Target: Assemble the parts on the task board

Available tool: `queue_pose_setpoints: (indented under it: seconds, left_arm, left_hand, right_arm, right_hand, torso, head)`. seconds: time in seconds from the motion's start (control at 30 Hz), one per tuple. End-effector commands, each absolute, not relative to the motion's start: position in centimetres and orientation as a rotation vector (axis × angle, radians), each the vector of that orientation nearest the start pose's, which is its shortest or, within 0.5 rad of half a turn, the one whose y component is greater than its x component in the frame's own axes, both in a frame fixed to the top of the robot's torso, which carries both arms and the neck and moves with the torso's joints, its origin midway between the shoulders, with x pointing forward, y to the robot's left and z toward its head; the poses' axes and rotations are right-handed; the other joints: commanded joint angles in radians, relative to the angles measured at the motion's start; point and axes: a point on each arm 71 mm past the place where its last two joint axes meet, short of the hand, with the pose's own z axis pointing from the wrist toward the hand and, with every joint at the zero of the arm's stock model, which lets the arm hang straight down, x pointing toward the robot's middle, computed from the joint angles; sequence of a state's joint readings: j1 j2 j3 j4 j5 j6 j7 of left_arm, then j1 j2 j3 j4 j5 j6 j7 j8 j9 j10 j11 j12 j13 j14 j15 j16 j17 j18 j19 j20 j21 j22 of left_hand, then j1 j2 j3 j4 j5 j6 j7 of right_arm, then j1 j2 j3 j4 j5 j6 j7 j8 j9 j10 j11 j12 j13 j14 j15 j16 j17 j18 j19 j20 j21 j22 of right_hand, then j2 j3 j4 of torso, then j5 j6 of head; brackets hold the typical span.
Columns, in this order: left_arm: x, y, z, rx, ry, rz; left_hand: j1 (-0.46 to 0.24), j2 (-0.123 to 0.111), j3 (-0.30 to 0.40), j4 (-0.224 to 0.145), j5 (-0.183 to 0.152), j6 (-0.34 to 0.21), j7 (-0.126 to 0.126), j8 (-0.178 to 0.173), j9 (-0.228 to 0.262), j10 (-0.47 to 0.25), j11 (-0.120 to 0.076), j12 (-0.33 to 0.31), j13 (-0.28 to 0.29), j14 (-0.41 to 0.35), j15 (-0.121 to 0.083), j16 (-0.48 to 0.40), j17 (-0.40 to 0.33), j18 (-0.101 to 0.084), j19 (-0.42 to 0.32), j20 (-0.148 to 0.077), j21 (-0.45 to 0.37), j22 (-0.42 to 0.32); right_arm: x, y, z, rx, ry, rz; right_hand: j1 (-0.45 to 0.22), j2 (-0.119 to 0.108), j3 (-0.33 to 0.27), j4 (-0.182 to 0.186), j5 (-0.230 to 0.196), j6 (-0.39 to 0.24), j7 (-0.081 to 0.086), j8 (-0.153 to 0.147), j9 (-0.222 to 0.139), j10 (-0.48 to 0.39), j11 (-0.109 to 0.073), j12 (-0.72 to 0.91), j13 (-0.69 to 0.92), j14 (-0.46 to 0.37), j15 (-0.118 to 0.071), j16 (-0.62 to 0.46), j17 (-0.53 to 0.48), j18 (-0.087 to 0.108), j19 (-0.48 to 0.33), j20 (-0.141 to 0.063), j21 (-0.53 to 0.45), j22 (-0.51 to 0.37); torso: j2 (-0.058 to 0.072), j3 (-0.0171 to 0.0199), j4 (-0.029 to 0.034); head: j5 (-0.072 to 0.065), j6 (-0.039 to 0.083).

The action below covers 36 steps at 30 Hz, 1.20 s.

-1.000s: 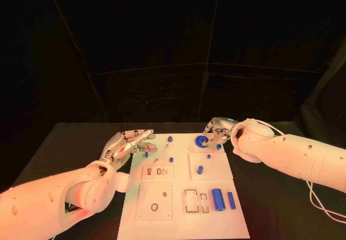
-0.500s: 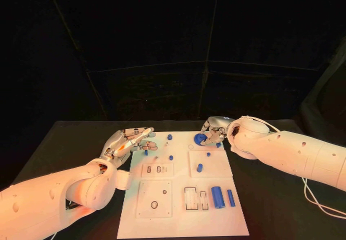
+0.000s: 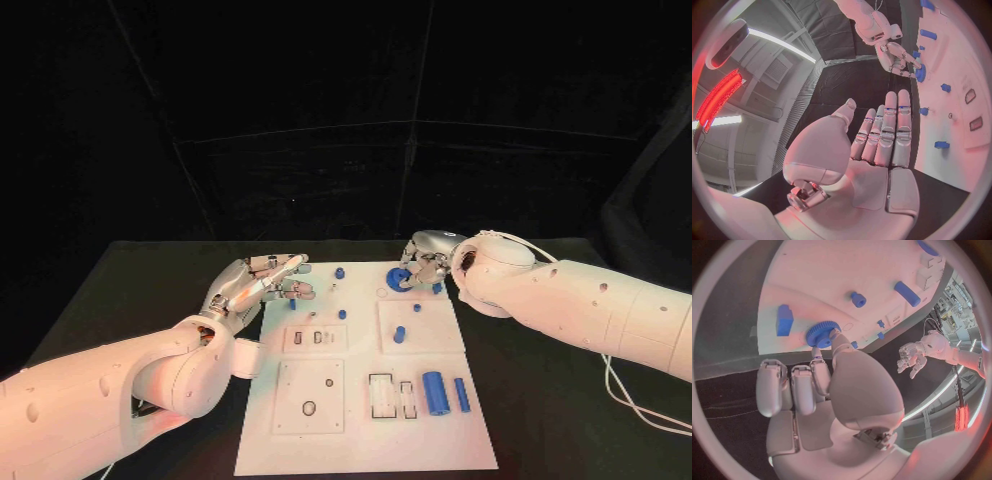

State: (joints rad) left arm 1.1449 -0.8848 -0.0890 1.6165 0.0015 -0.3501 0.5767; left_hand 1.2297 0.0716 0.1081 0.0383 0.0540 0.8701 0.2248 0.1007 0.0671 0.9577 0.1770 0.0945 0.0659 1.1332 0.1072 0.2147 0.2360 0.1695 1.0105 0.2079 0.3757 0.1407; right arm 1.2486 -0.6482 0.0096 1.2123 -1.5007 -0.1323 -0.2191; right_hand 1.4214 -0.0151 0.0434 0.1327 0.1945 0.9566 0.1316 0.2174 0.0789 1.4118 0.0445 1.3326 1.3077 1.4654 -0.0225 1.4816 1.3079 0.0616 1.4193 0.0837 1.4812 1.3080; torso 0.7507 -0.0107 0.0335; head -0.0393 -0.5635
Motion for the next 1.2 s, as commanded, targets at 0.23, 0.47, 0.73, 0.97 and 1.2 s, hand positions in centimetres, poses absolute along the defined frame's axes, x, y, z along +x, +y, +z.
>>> queue_pose_setpoints:
  seconds: [0.23, 0.47, 0.73, 0.97, 1.2]
  left_arm:
    - [45.5, 20.4, -20.1, -1.071, 1.345, -1.633]
    - [45.5, 20.4, -20.1, -1.073, 1.349, -1.634]
    - [45.5, 20.5, -20.2, -1.075, 1.351, -1.632]
    - [45.6, 20.6, -20.2, -1.078, 1.353, -1.624]
    - [45.6, 20.5, -20.2, -1.079, 1.357, -1.624]
  left_hand:
    - [0.007, 0.007, 0.006, -0.009, -0.003, -0.002, 0.007, -0.006, -0.001, -0.001, 0.0, -0.006, 0.0, -0.002, 0.006, -0.008, 0.003, 0.012, 0.003, 0.007, -0.004, -0.001]
    - [0.008, 0.009, 0.008, -0.011, -0.003, -0.002, 0.007, -0.007, -0.001, -0.001, 0.001, -0.007, 0.0, -0.002, 0.006, -0.009, 0.004, 0.012, 0.003, 0.007, -0.004, -0.002]
    - [0.007, 0.015, 0.015, -0.012, -0.003, -0.003, 0.007, -0.01, -0.001, -0.002, 0.001, -0.01, -0.001, -0.001, 0.006, -0.011, 0.006, 0.012, 0.003, 0.007, -0.005, -0.003]
    - [0.008, 0.017, 0.018, -0.014, -0.003, -0.003, 0.007, -0.011, -0.001, -0.002, 0.001, -0.011, -0.001, -0.001, 0.006, -0.012, 0.007, 0.012, 0.003, 0.007, -0.005, -0.003]
    - [0.007, 0.018, 0.018, -0.014, -0.003, -0.003, 0.007, -0.011, -0.001, -0.002, 0.001, -0.011, -0.001, -0.001, 0.006, -0.012, 0.008, 0.012, 0.004, 0.007, -0.005, -0.003]
  right_arm:
    - [55.4, -18.8, -16.7, -0.181, 1.671, 0.372]
    - [54.6, -17.7, -16.1, -0.21, 1.617, 0.411]
    - [53.1, -15.3, -15.2, -0.235, 1.555, 0.497]
    - [52.4, -12.5, -14.9, -0.258, 1.529, 0.556]
    - [52.4, -10.0, -15.2, -0.289, 1.536, 0.577]
  right_hand:
    - [0.048, 0.032, 0.064, -0.05, -0.065, 0.074, -0.019, 0.017, 0.012, 0.029, -0.014, 0.024, 0.026, 0.075, -0.023, 0.012, 0.112, -0.019, 0.025, -0.015, 0.017, 0.067]
    - [0.01, 0.017, 0.077, -0.044, -0.013, 0.067, -0.012, -0.01, 0.003, 0.032, -0.01, 0.021, 0.029, 0.076, -0.018, 0.014, 0.115, -0.021, 0.031, -0.013, 0.021, 0.077]
    - [-0.024, 0.005, 0.089, -0.033, 0.015, 0.052, -0.003, -0.041, -0.006, 0.031, -0.003, 0.017, 0.03, 0.075, -0.01, 0.013, 0.114, -0.022, 0.033, -0.006, 0.023, 0.082]
    - [-0.029, 0.001, 0.093, -0.032, 0.02, 0.048, -0.001, -0.049, -0.008, 0.031, -0.001, 0.016, 0.03, 0.075, -0.008, 0.013, 0.114, -0.022, 0.035, -0.003, 0.024, 0.084]
    - [-0.03, 0.002, 0.097, -0.032, 0.021, 0.048, 0.0, -0.053, -0.008, 0.031, 0.0, 0.015, 0.03, 0.075, -0.006, 0.012, 0.114, -0.023, 0.035, -0.002, 0.025, 0.086]
  torso:
    - [0.0, 0.0, 0.0004]
    - [0.0, 0.0006, 0.0003]
    - [0.0, 0.0007, 0.0015]
    - [0.001, 0.0005, 0.0019]
    - [0.001, 0.0002, 0.0027]
  head:
    - [-0.002, -0.002]
    - [0.0, -0.002]
    - [0.002, -0.002]
    - [0.009, -0.003]
    - [0.015, -0.008]
